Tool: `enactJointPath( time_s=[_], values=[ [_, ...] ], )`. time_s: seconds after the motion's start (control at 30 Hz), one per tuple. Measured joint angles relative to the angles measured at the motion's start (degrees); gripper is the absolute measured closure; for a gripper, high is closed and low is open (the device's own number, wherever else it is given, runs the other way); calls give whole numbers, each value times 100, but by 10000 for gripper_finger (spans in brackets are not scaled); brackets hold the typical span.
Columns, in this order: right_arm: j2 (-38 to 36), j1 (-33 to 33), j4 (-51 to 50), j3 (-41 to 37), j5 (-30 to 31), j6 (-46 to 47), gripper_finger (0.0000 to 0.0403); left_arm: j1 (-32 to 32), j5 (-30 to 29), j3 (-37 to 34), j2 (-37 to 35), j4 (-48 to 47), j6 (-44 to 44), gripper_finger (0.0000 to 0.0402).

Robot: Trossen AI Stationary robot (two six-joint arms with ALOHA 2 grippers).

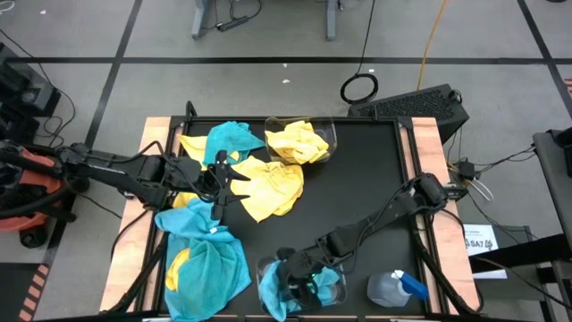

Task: Sort microfiber towel by color & place in baskets
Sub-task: Put the blue towel into the bottom transparent bin, then adjust the bottom transparent bin

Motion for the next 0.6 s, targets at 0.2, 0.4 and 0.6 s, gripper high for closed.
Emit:
enactJointPath(
  time_s=[0.2, 0.4, 0.6],
  values=[
    [-9, 79, -2211, 877, 838, -464, 221, 0, 0, -1, 0, 0, 4, 175],
    [-21, 142, -4433, 1206, 2147, -316, 220, 0, 0, 0, 0, -14, 20, 175],
    [-35, 144, -5418, 1202, 2408, 148, 220, 0, 0, -2, 0, -20, 24, 175]
  ],
)
